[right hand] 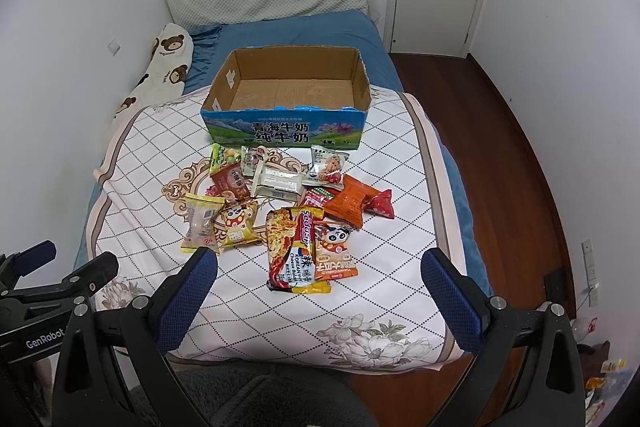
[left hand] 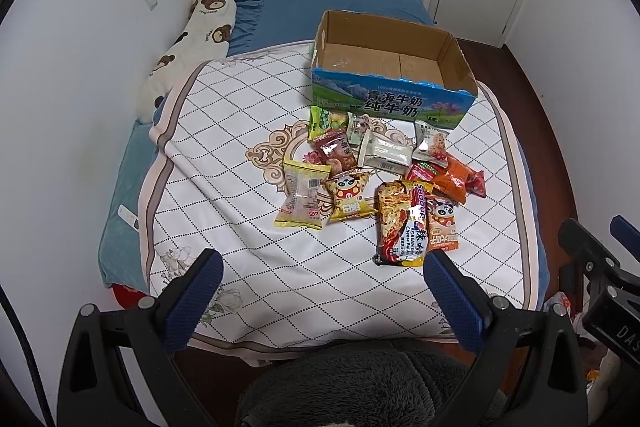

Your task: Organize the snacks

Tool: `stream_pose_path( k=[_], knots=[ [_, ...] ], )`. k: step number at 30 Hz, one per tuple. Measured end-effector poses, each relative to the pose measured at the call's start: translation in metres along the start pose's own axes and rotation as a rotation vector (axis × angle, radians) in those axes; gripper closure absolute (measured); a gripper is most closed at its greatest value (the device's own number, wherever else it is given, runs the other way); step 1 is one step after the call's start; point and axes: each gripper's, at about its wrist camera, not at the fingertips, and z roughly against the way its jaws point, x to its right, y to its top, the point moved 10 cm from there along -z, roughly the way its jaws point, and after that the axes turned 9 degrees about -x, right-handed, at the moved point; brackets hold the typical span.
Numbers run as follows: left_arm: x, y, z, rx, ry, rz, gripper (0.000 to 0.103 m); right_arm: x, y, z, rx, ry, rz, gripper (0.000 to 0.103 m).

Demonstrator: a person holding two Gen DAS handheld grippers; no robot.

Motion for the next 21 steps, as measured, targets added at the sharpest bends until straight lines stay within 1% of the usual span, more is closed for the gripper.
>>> stream_pose_path(
  k=[16, 21],
  knots=[
    [-0.003, 0.004, 0.001, 0.009, -0.002, -0.012, 0.001, -0.005, 0.000, -0.005, -0.007, 0.006, 0.000, 0.000],
    [0.000, 0.008, -0.006, 0.012, -0.021, -0.016, 0.001, -0.004, 0.001, -0.013, -0.019, 0.016, -0.017, 0.000]
  ],
)
